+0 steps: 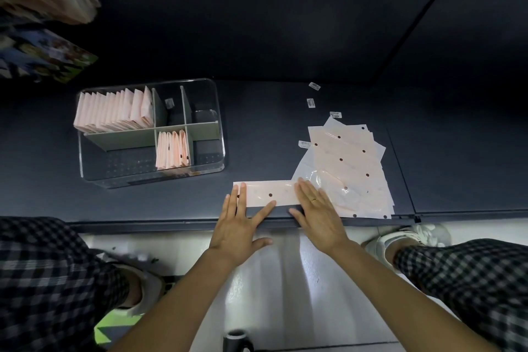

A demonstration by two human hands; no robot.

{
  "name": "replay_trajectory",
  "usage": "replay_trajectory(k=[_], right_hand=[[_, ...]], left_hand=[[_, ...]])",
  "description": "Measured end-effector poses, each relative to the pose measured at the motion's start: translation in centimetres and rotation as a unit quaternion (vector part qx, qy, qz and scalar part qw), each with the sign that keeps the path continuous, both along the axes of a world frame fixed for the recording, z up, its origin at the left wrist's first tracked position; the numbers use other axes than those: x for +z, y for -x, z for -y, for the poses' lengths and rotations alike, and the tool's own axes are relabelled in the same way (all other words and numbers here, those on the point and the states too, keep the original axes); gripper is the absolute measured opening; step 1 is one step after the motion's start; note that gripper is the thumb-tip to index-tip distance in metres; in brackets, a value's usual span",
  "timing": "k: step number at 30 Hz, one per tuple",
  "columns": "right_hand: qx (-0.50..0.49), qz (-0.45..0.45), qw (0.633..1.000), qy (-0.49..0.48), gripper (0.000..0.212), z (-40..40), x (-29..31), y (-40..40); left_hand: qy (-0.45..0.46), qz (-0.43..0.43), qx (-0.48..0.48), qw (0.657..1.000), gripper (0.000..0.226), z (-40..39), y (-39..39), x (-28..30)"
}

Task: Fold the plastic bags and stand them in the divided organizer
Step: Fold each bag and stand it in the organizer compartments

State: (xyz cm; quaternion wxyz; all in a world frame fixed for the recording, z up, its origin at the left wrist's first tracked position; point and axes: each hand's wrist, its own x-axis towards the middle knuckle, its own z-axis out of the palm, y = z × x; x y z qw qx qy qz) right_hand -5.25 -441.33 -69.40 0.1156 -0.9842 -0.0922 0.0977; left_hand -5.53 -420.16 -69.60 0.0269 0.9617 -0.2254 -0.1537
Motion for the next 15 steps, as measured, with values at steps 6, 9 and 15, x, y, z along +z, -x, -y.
replay_trajectory(k=[6,9,15], right_hand=[[0.049,0.099,0.991,0.071,0.027,0.7,2.7,-0.9],[0.128,0.144,0.973,0.126,0.032,0.6,4.2,-1.5],[0.179,0.179,0.967,0.04,0.012,-0.5,7.9,-2.3]], left_hand=[[0.027,-0.035,0.014,0.999,0.071,0.0,-0.6,0.6],[0.041,-0.06,0.047,0.996,0.064,0.3,-0.7,1.2],[0.134,0.022,0.11,0.985,0.045,0.9,-1.7,3.9]])
